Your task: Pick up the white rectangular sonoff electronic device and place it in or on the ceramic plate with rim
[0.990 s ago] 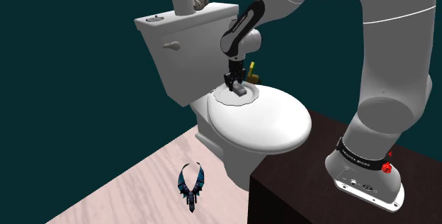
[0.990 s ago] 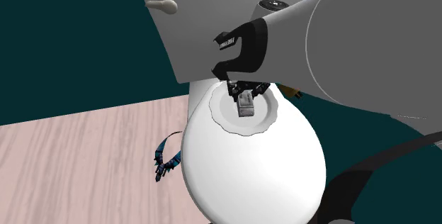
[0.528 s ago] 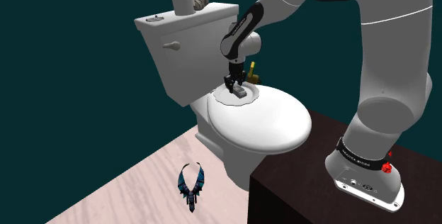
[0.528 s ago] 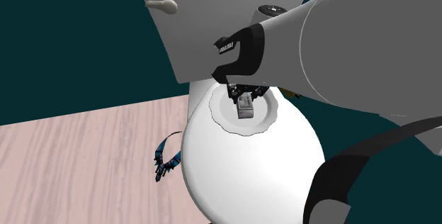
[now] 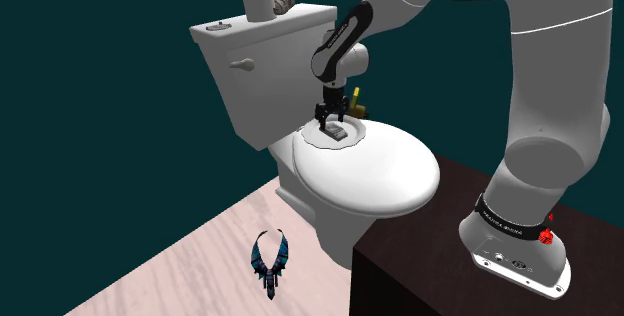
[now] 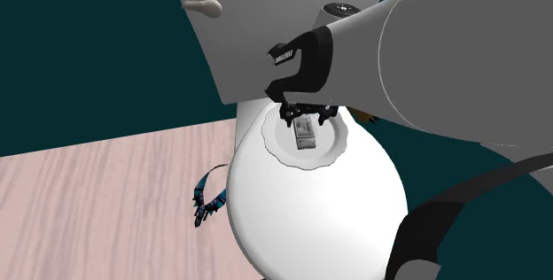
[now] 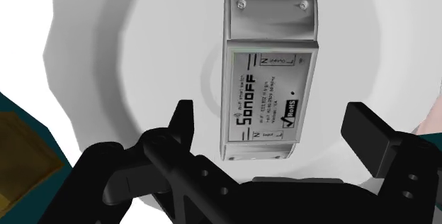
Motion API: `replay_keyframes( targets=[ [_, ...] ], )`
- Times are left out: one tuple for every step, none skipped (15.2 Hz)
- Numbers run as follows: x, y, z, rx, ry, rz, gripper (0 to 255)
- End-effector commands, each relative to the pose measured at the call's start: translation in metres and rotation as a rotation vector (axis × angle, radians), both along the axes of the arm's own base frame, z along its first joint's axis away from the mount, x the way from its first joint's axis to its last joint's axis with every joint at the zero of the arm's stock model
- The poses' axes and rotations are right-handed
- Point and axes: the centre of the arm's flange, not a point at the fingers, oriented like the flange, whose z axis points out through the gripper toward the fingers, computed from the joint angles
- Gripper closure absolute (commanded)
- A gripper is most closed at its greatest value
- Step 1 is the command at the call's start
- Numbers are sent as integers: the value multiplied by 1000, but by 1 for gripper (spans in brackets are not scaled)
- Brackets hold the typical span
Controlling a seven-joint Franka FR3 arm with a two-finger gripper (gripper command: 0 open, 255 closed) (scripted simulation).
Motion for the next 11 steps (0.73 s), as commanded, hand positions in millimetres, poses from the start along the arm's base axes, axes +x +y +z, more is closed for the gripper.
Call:
replay_keyframes(
  targets=[
    [0, -2, 20, 0, 0, 0, 0],
    [0, -4, 34, 0, 0, 0, 0],
    [0, -5, 44, 0, 0, 0, 0],
    [0, -5, 44, 0, 0, 0, 0],
    [0, -5, 44, 0, 0, 0, 0],
    [0, -5, 44, 0, 0, 0, 0],
    [0, -5, 44, 0, 0, 0, 0],
    [0, -5, 44, 0, 0, 0, 0],
    [0, -5, 44, 0, 0, 0, 0],
    [0, -5, 44, 0, 0, 0, 0],
    [0, -5, 44, 0, 0, 0, 0]
  ],
)
